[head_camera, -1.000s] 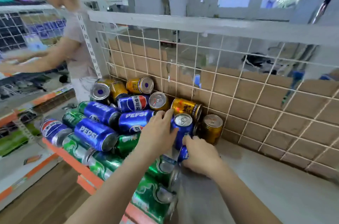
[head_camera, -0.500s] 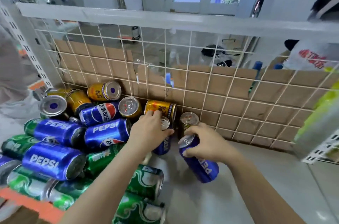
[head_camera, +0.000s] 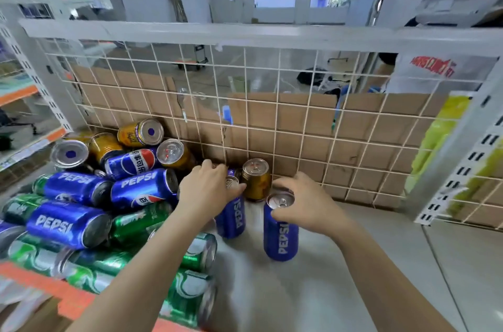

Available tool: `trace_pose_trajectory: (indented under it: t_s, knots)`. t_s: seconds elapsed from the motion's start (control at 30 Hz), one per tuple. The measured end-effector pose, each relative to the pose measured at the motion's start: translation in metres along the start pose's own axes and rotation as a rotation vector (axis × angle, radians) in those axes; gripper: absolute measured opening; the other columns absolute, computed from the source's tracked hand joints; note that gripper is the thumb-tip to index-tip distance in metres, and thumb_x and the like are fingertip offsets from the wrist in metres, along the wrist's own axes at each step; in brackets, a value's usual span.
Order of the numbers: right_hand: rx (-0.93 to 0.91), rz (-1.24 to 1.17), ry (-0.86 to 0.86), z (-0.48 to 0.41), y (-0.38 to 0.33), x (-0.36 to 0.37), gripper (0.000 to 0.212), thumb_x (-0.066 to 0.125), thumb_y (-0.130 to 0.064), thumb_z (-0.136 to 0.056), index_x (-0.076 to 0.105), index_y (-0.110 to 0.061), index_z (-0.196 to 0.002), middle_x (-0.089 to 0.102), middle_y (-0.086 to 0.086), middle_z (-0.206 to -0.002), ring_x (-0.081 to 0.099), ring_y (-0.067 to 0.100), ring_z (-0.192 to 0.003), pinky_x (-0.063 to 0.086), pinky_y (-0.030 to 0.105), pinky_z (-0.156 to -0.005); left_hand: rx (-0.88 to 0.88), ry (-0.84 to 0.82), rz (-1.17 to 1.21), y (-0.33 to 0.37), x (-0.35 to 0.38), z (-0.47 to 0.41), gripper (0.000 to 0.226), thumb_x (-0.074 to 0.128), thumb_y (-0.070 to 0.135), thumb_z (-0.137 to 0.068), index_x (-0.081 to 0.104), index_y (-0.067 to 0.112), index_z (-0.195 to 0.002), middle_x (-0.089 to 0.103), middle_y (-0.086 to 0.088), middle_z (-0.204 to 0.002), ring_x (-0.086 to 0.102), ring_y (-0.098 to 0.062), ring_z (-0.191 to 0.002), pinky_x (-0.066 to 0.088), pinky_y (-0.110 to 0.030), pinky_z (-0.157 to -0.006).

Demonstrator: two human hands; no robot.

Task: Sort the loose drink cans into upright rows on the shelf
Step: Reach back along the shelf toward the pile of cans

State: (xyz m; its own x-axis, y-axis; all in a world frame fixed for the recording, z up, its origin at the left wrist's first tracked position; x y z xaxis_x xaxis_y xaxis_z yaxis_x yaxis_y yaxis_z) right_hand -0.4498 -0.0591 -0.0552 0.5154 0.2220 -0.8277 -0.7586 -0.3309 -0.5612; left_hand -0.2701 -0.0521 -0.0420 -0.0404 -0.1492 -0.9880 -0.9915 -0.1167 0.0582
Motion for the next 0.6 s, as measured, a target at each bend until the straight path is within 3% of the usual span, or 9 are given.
trace_pose_trajectory:
  t_s: [0.1,0.2,0.3,0.43,0.5,0.6]
  knots:
    - [-0.007,-0.004,-0.018,0.010,0.004,0.002,0.049,0.070,-0.045,-0.071,0.055,-0.028,-0.114,0.040,-0.007,-0.098,0.049,0.011,-0.093,0.042,0.022,-0.067,-0.019,0.001,-0.044,0.010,0.002,0.007,0.060,0.038,0.067,-0.086,0.050,0.019,-0.119,0.051,-0.006,-0.117,0.057,-0.027,-0.103,0.042,-0.033,-0.070]
    - [-0.077,0.014,0.005,0.018,0.000,0.006,0.052,0.069,-0.048,-0.073,0.051,-0.028,-0.118,0.043,-0.006,-0.106,0.052,0.015,-0.101,0.043,0.026,-0.076,-0.037,0.025,-0.067,0.017,0.004,0.014,0.060,0.038,0.068,-0.085,0.049,0.020,-0.119,0.048,-0.004,-0.117,0.061,-0.028,-0.093,0.039,-0.031,-0.062]
    - [-0.174,0.068,-0.049,0.021,-0.011,0.011,0.056,0.062,-0.045,-0.080,0.044,-0.034,-0.131,0.043,-0.006,-0.119,0.051,0.017,-0.110,0.046,0.032,-0.087,-0.035,0.062,-0.021,0.015,0.002,0.020,0.058,0.044,0.063,-0.086,0.048,0.018,-0.124,0.045,-0.006,-0.121,0.059,-0.032,-0.096,0.040,-0.033,-0.066]
    - [-0.203,0.087,-0.173,0.025,-0.010,0.008,0.061,0.071,-0.032,-0.075,0.045,-0.030,-0.130,0.041,-0.004,-0.125,0.049,0.018,-0.112,0.048,0.036,-0.091,0.005,0.048,0.030,0.016,0.003,0.027,0.060,0.048,0.057,-0.087,0.045,0.013,-0.128,0.042,-0.009,-0.128,0.056,-0.033,-0.102,0.044,-0.035,-0.078]
    - [-0.185,0.069,-0.163,0.025,-0.010,0.005,0.061,0.075,-0.029,-0.071,0.050,-0.025,-0.126,0.043,-0.004,-0.117,0.049,0.018,-0.108,0.049,0.036,-0.089,0.035,0.017,0.036,0.017,0.003,0.027,0.057,0.047,0.055,-0.088,0.046,0.012,-0.126,0.041,-0.009,-0.129,0.055,-0.032,-0.105,0.042,-0.035,-0.081]
    - [-0.075,0.040,0.003,0.026,-0.003,-0.008,0.059,0.080,-0.038,-0.064,0.057,-0.023,-0.117,0.043,-0.006,-0.100,0.050,0.016,-0.097,0.046,0.028,-0.076,0.101,0.007,0.088,0.024,0.000,0.025,0.055,0.047,0.053,-0.089,0.047,0.016,-0.129,0.041,-0.006,-0.127,0.055,-0.028,-0.106,0.041,-0.032,-0.079]
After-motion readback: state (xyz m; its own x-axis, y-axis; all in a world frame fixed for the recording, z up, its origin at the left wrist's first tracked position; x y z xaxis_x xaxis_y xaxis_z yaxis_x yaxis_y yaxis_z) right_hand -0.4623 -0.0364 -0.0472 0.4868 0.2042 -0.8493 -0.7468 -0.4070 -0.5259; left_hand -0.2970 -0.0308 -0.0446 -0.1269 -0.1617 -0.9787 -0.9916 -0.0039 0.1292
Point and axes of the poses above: each hand's wrist, its own z-axis away from the middle knuckle, its own x-axis out of the palm, y = z × x, the point moved 6 cm from there along -z, towards the middle knuckle
